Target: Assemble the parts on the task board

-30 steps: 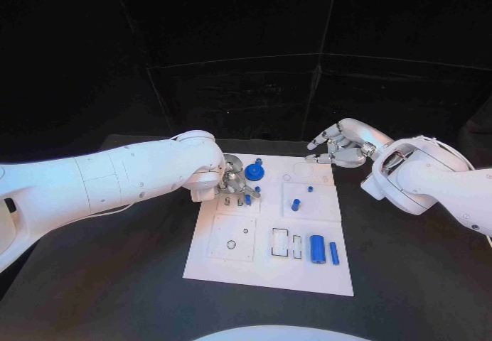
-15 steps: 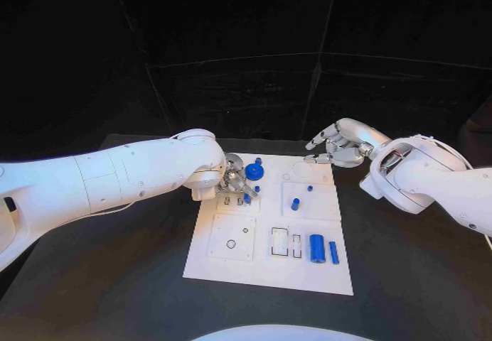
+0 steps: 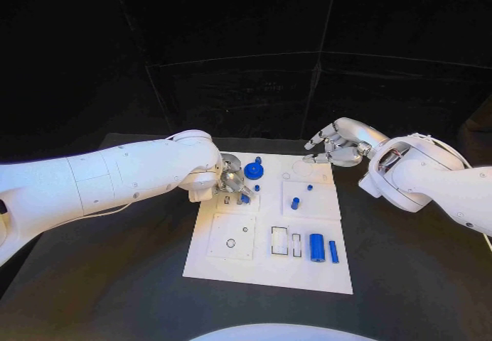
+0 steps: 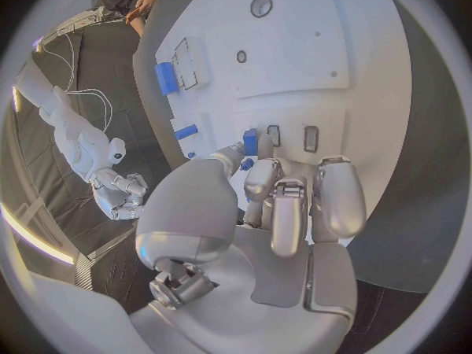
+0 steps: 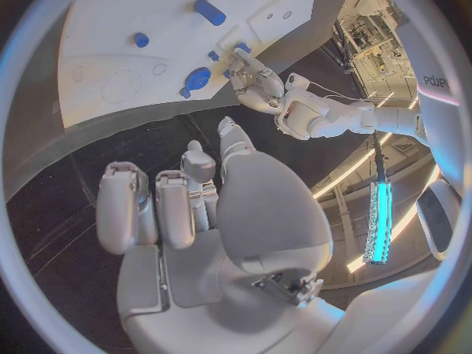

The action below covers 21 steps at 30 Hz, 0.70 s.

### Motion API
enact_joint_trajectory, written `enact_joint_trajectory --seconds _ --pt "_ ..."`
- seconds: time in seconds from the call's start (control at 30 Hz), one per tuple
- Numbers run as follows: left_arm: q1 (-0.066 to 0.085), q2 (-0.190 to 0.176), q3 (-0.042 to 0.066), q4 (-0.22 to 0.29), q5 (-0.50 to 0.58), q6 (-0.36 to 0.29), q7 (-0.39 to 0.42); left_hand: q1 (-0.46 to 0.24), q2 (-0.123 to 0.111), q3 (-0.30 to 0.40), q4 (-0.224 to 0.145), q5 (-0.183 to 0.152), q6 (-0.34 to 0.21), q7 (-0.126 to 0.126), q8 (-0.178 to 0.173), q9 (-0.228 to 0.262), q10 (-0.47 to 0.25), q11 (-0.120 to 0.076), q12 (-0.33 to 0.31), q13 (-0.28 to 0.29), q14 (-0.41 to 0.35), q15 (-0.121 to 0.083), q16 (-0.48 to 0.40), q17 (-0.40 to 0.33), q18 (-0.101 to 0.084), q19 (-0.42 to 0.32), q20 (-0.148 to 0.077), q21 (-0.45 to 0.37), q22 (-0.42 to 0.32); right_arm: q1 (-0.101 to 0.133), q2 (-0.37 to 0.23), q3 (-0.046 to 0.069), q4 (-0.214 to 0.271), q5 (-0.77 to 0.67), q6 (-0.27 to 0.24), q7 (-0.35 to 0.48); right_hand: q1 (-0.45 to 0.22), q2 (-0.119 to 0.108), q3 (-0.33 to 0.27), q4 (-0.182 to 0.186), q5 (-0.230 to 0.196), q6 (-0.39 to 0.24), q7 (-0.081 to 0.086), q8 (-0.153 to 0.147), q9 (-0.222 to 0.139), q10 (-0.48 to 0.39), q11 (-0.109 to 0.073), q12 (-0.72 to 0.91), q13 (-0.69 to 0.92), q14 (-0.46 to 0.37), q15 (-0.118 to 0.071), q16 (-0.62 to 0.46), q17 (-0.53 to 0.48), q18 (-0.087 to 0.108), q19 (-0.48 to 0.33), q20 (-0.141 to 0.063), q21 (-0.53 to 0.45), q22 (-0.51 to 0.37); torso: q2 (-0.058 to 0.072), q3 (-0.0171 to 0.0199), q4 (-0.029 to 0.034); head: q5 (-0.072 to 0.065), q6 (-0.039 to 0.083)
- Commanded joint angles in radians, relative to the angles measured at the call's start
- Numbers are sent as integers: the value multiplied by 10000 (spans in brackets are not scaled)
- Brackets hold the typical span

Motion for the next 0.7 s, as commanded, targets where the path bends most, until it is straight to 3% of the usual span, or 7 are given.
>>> enact_joint_trajectory --seconds 0.03,0.1,0.23,0.47,0.7 --pt "10 -82 6 115 -58 -338 347 -243 -97 1845 -1526 -22 -32 6 68 58 51 -3 -28 7 1038 56 31 2634 -152 -30 48 -7 14 21 36 8 -26 -101 88 -9 83 6 -70 18 33 21 -15 34 -11 -65 -30 -53 -6 545 -69 -30 638 96 -61 -5 -67 -7 -7 9 34 -8 5" --pt "9 -172 6 207 -59 -445 528 -271 -116 1921 -1555 -23 -39 1 88 76 54 -1 -32 2 1038 51 31 2634 -154 -25 47 -3 26 21 54 8 -46 -102 93 -6 80 8 -75 22 35 21 -15 35 -11 -66 -30 -55 -8 545 -69 -30 638 95 -59 -6 -66 -4 8 -4 28 23 -1" --pt "6 -388 4 401 -60 -715 854 -312 -172 2073 -1633 -30 -56 -2 131 116 49 -5 -52 -20 1038 47 31 2634 -152 -28 43 -10 24 21 95 8 -100 -103 99 17 76 8 -82 27 34 20 -14 37 -11 -67 -29 -58 -11 543 -69 -38 628 98 -66 -6 -74 -19 4 3 20 26 -16" --pt "-15 -753 -2 756 -100 -1449 1344 -305 -254 2215 -1728 -34 -61 -7 178 157 35 -13 -102 -81 1038 39 31 2634 -168 12 37 37 111 21 126 8 -153 -103 99 46 81 7 -124 40 -16 15 -13 44 -12 -73 -28 -71 -25 544 -69 -45 624 98 -64 -8 -78 -20 -4 3 69 41 -29" --pt "-186 -886 -10 900 -1007 -1533 1436 -296 -285 2252 -1755 -37 -69 -6 187 167 -19 -14 -189 -192 1038 37 31 2634 -177 36 34 66 160 20 117 7 -182 -103 245 222 43 -45 -271 96 -44 -3 -15 61 -15 -76 -25 -84 -45 547 -69 -59 620 99 -64 -9 -92 -34 -7 -5 56 77 -53"
